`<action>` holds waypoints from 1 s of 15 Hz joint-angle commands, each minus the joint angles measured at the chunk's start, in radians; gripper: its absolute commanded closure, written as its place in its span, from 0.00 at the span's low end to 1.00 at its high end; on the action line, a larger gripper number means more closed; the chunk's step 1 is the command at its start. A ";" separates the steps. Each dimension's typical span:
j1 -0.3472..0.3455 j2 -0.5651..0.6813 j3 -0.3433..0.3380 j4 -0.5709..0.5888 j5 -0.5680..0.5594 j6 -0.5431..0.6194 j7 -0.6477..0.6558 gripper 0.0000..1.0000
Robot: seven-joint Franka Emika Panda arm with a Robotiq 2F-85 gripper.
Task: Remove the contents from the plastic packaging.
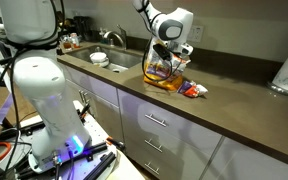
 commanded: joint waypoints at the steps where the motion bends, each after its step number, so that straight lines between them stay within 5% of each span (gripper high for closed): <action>1: -0.006 -0.006 0.016 -0.023 -0.006 0.009 -0.002 0.51; 8: 0.005 -0.143 0.026 -0.092 -0.022 -0.110 0.028 0.95; 15: 0.007 -0.292 0.024 -0.144 -0.048 -0.316 0.069 1.00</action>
